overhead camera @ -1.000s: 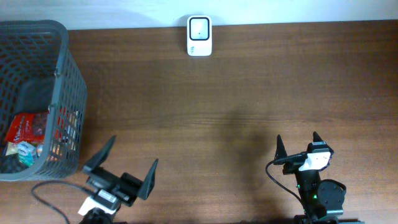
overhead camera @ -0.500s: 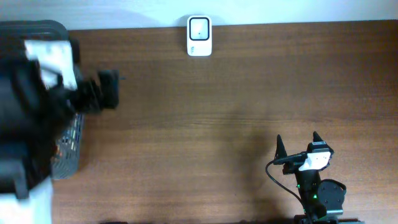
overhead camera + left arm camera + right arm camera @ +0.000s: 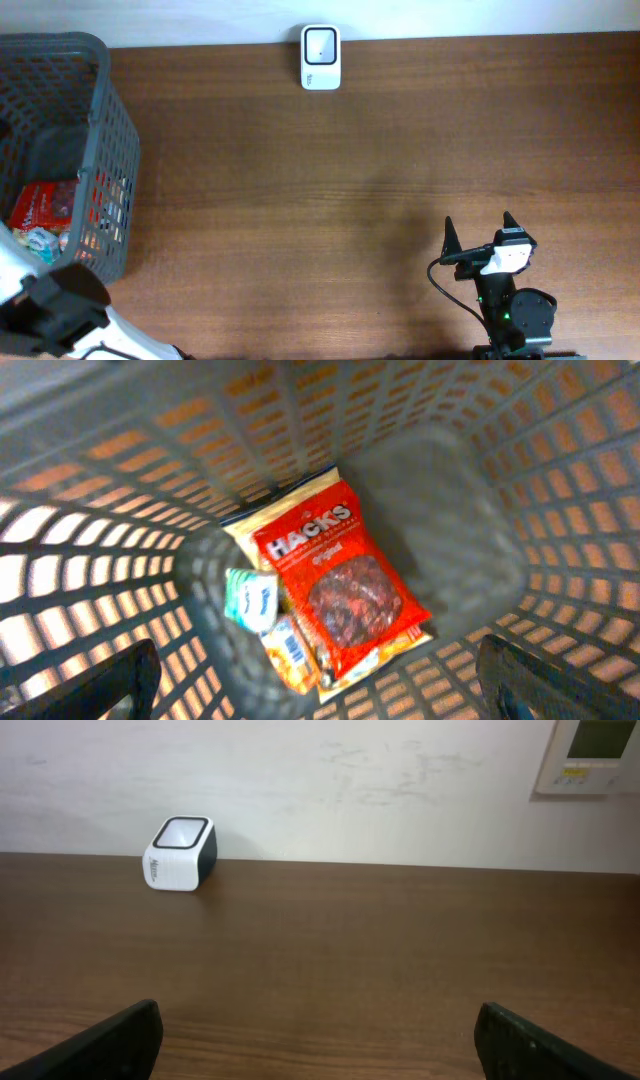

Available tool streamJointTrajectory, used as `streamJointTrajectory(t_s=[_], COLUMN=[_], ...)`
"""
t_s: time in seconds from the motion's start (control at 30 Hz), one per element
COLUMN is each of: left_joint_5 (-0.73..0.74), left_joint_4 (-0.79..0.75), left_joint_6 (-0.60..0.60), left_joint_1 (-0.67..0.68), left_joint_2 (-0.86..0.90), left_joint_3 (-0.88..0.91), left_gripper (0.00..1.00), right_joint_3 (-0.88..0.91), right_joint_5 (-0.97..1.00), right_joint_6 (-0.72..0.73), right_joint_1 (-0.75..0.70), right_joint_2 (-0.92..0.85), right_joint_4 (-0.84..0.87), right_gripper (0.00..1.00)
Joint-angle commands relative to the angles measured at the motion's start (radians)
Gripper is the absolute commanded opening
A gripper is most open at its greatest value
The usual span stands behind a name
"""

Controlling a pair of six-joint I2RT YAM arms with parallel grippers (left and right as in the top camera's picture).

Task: Scan the item barcode
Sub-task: 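Grasp the red Hacks candy bag in the basket with the left gripper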

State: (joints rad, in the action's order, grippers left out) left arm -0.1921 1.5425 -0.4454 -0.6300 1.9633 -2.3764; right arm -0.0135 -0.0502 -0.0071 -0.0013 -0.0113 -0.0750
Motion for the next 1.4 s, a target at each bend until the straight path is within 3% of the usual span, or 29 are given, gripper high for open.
streamJointTrajectory(t_s=[0.0, 0.23, 0.4, 0.6, 0.63, 0.67, 0.77, 0.83, 0.9, 1.03, 1.13, 1.2, 1.27, 1.37], left_joint_5=[-0.014, -0.014, -0.014, -0.006, -0.007, -0.008, -0.006, -0.006, -0.003, 0.157, 0.331, 0.555, 0.727, 0.671], left_joint_4=[0.000, -0.012, -0.186, -0.373, -0.377, -0.381, -0.342, -0.258, -0.154, -0.001, 0.020, -0.005, -0.022, 0.027], left_joint_6=[-0.017, -0.038, -0.044, -0.038, -0.031, -0.014, -0.010, -0.010, -0.010, -0.010, -0.010, -0.010, -0.010, 0.013], left_joint_1=[0.065, 0.099, 0.099, 0.097, 0.097, 0.097, 0.097, 0.097, 0.097, 0.097, 0.100, 0.117, 0.188, 0.447], left_joint_2=[0.096, 0.255, 0.254, 0.255, 0.255, 0.254, 0.249, 0.233, 0.206, 0.135, 0.036, -0.050, -0.124, -0.148], left_joint_3=[0.008, 0.088, 0.375, 0.533, 0.533, 0.532, 0.491, 0.376, 0.211, -0.122, -0.332, -0.397, -0.402, -0.400], left_gripper=[0.99, 0.99, 0.99, 0.99, 0.96, 0.76, 0.31, 0.31, 0.03, 0.00, 0.00, 0.00, 0.00, 0.00], right_joint_3=[0.008, 0.008, 0.008, 0.008, 0.008, 0.008, 0.008, 0.008, 0.008, 0.008, 0.008, 0.008, 0.008, 0.008], right_joint_5=[-0.002, -0.002, -0.002, -0.002, -0.002, -0.002, -0.002, -0.002, -0.002, -0.002, -0.002, -0.002, -0.002, -0.002], right_joint_6=[0.000, 0.000, 0.000, 0.000, 0.000, 0.000, 0.000, 0.000, 0.000, 0.000, 0.000, 0.000, 0.000, 0.000], right_joint_1=[-0.006, -0.006, -0.006, -0.006, -0.006, -0.006, -0.006, -0.006, -0.006, -0.006, -0.006, -0.006, -0.006, -0.006], right_joint_2=[0.008, 0.008, 0.008, 0.008, 0.008, 0.008, 0.008, 0.008, 0.008, 0.008, 0.008, 0.008, 0.008, 0.008], right_joint_4=[-0.001, -0.001, -0.001, -0.001, -0.001, -0.001, -0.001, -0.001, -0.001, -0.001, -0.001, -0.001, -0.001, -0.001], right_gripper=[0.98, 0.98, 0.98, 0.98, 0.99, 0.99, 0.99, 0.99, 0.99, 0.98, 0.99, 0.98, 0.99, 0.98])
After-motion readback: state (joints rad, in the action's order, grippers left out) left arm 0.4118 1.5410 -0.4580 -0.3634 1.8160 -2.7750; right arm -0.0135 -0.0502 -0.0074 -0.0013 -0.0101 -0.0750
